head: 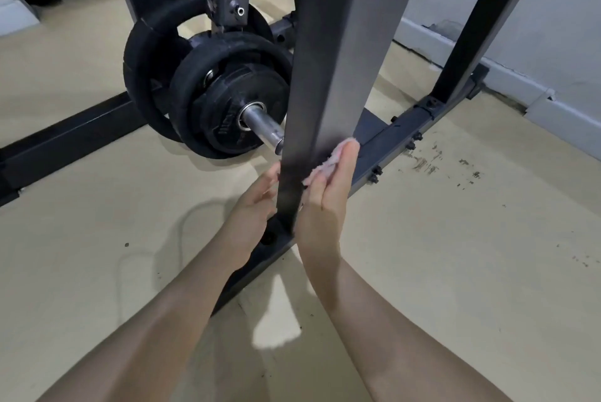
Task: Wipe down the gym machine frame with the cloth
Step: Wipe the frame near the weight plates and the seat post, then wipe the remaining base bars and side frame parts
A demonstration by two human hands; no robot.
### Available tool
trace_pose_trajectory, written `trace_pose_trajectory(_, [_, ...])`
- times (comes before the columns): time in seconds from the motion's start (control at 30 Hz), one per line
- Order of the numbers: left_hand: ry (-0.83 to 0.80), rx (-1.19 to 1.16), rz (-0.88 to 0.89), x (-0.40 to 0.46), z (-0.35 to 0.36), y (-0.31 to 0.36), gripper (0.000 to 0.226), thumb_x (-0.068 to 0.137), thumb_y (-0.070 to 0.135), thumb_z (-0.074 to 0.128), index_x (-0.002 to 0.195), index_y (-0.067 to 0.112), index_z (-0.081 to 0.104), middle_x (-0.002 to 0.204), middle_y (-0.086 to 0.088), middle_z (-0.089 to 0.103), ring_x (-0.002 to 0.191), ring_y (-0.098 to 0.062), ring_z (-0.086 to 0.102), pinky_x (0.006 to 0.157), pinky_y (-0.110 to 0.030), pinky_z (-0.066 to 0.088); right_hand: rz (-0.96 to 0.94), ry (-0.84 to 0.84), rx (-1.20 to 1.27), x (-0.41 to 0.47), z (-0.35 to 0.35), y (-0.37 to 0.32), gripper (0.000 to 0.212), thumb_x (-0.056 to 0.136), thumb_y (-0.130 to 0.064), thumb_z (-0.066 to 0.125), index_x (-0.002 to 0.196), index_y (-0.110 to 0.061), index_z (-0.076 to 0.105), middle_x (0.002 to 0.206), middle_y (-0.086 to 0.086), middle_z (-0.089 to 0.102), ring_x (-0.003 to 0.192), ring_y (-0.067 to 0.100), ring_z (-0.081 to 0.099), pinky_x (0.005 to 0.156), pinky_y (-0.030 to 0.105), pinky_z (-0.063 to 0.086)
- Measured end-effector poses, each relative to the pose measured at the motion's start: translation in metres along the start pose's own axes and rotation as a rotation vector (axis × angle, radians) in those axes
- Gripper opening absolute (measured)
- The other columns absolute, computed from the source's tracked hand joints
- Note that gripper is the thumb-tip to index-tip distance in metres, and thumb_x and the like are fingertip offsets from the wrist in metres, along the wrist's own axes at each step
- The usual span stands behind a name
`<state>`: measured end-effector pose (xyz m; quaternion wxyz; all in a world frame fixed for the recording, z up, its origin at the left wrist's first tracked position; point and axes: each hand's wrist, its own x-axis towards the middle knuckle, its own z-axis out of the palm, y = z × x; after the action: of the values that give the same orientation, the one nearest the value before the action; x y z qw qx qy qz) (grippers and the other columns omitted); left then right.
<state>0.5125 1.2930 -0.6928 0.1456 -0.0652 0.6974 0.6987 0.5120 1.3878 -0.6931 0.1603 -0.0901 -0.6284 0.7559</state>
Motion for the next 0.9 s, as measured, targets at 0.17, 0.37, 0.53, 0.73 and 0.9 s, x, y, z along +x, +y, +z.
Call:
trace_pose_trajectory(0.17, [0.028,-0.015,-0.047,0.001,-0.001,-0.019,0.078,0.084,-0.017,0.028,0.126,0.049,0.040,0.133,0.024,0.045,0.132,0.002,0.036,0.110,-0.027,0.031,0.581,0.171,0.098,-0.003,-0.013,0.030,0.027,0.091,0.012,0.021,0.081,-0.004,0.040,0.067,0.023,0.035,0.057,0.024,0.030,0.052,0.033,0.022])
trace_pose_trajectory(0.37, [-0.077,0.028,-0.081,0.000,-0.003,-0.025,0.089,0.079,-0.015,0.029,0.146,0.043,0.021,0.150,0.025,0.024,0.136,0.010,0.021,0.107,-0.023,0.030,0.207,0.135,0.034,-0.001,-0.008,0.031,0.038,0.103,-0.007,0.029,0.092,-0.038,0.049,0.072,-0.007,0.037,0.062,0.009,0.036,0.060,0.018,0.037])
trace_pose_trajectory(0.53, [-0.084,0.066,-0.102,0.001,-0.006,-0.023,0.096,0.073,-0.018,0.029,0.146,0.044,0.019,0.153,0.019,0.018,0.140,0.002,0.017,0.112,-0.030,0.029,0.676,0.094,0.047,-0.019,-0.015,0.059,0.029,0.099,0.008,0.025,0.114,-0.011,0.041,0.076,0.009,0.039,0.060,0.021,0.038,0.061,0.030,0.038])
trace_pose_trajectory(0.73, [-0.127,0.053,-0.088,0.001,-0.011,-0.022,0.096,0.073,-0.020,0.027,0.145,0.042,0.020,0.154,0.017,0.017,0.141,0.000,0.017,0.107,-0.023,0.034,0.291,0.198,-0.014,0.002,0.001,0.023,0.017,0.095,0.000,0.030,0.088,-0.013,0.038,0.078,0.006,0.035,0.069,0.022,0.031,0.066,0.032,0.031])
trace_pose_trajectory(0.9, [-0.098,0.014,-0.087,0.003,-0.009,-0.022,0.095,0.075,-0.023,0.027,0.144,0.042,0.023,0.153,0.018,0.020,0.140,0.001,0.019,0.100,-0.023,0.038,0.047,-0.153,-0.007,-0.024,-0.001,0.004,0.074,0.084,0.012,0.033,0.137,-0.039,0.024,0.131,-0.018,0.038,0.119,-0.001,0.041,0.100,0.013,0.038])
